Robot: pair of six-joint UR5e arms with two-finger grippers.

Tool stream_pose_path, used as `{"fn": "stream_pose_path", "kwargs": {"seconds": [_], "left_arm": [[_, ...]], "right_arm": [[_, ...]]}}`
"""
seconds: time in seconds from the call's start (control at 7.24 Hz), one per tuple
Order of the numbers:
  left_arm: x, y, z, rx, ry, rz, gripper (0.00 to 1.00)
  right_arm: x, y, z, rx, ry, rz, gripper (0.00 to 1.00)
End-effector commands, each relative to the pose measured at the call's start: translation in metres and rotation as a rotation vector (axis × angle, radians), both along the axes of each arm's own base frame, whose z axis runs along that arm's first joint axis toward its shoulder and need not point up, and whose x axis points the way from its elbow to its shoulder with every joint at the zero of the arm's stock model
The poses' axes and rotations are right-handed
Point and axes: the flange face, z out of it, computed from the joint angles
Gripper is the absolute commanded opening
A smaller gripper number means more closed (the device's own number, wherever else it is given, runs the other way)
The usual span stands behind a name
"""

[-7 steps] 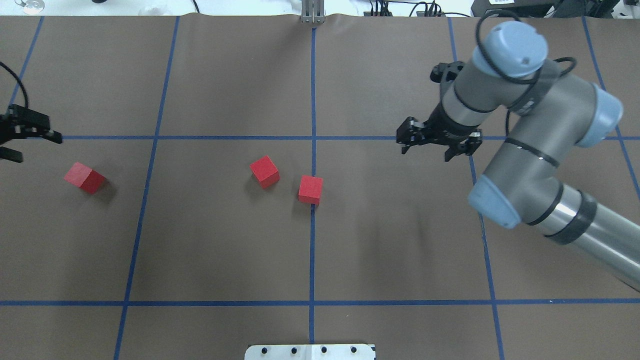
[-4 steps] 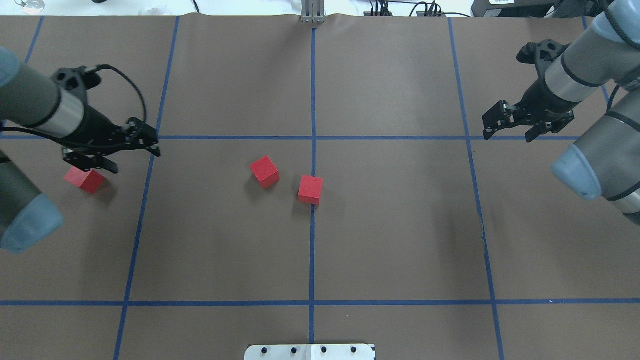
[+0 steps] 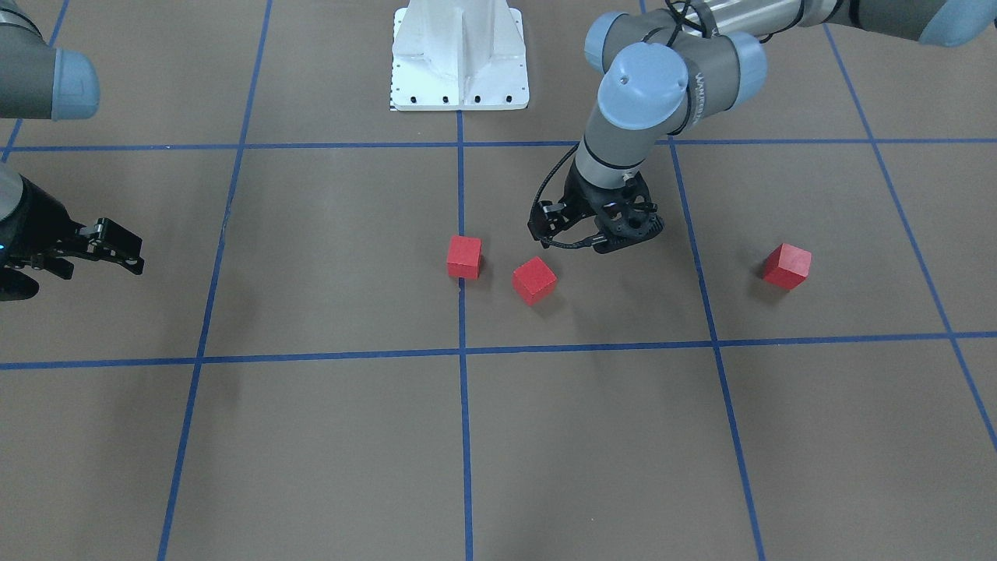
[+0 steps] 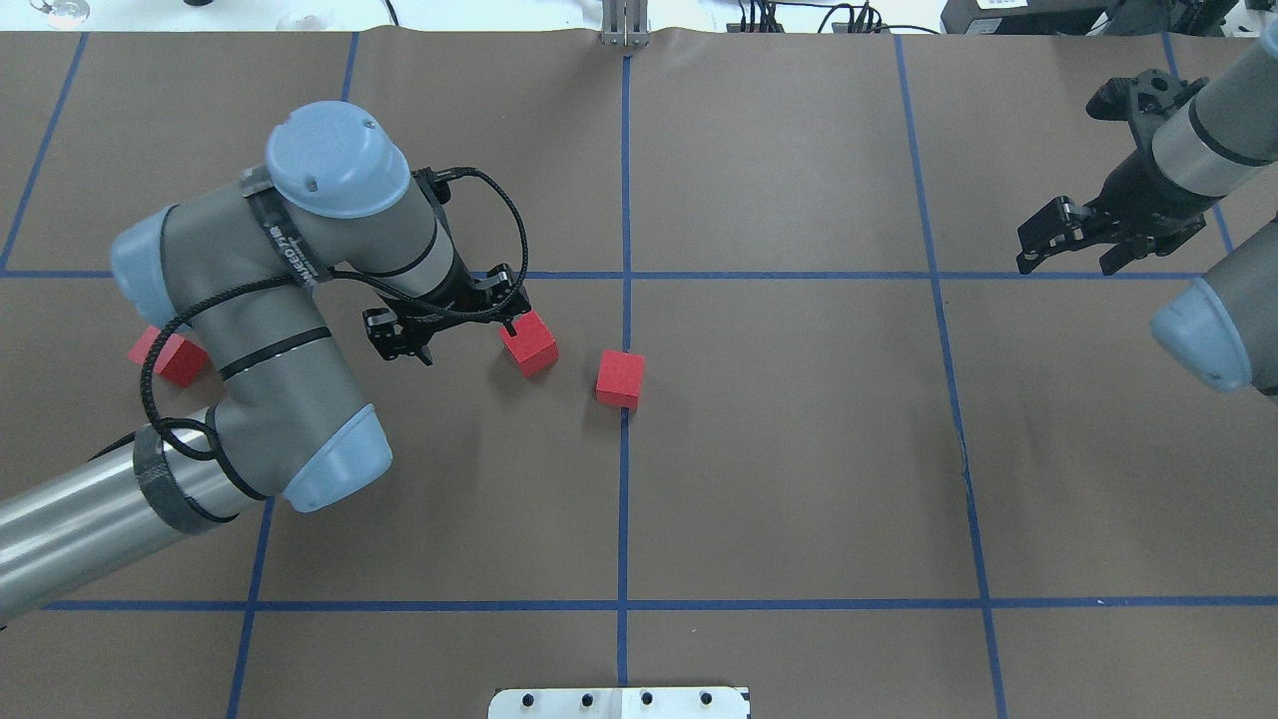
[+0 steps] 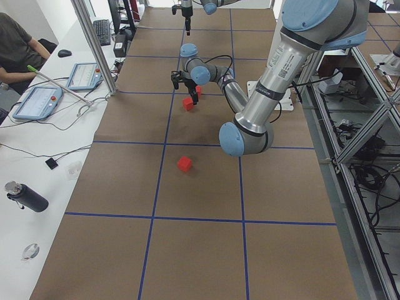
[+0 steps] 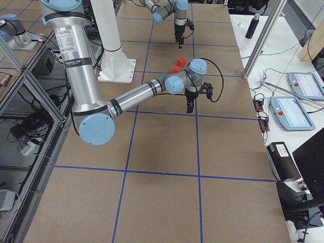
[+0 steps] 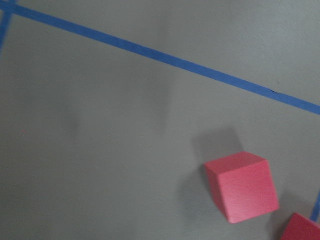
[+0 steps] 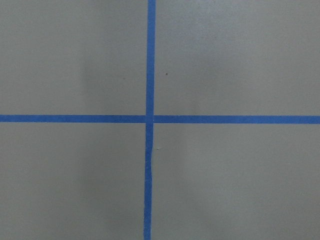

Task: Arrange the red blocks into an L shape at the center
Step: 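Raise the right gripper away while the left gripper reaches toward the middle cube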

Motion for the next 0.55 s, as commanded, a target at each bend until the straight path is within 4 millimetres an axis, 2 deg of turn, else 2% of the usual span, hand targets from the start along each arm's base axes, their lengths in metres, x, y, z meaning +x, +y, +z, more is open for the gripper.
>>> {"fn": "stream_pose_path", "kwargs": {"seconds": [0.0, 0.14, 0.41], "left_arm": [[0.034, -0.003, -0.008, -0.048, -0.013, -0.023, 1.0], [0.042, -0.009, -0.007, -0.118, -0.012, -0.094, 1.0], [0.058, -0.021, 0.011, -0.188, 0.038, -0.175, 1.0]], "right_arm": [[0.001, 0.0, 0.003, -0.003, 0.005, 0.001, 1.0], [0.001, 0.0, 0.003, -0.003, 0.005, 0.001, 1.0], [0.0, 0.0, 0.002, 0.004, 0.001, -0.001, 1.0]]}}
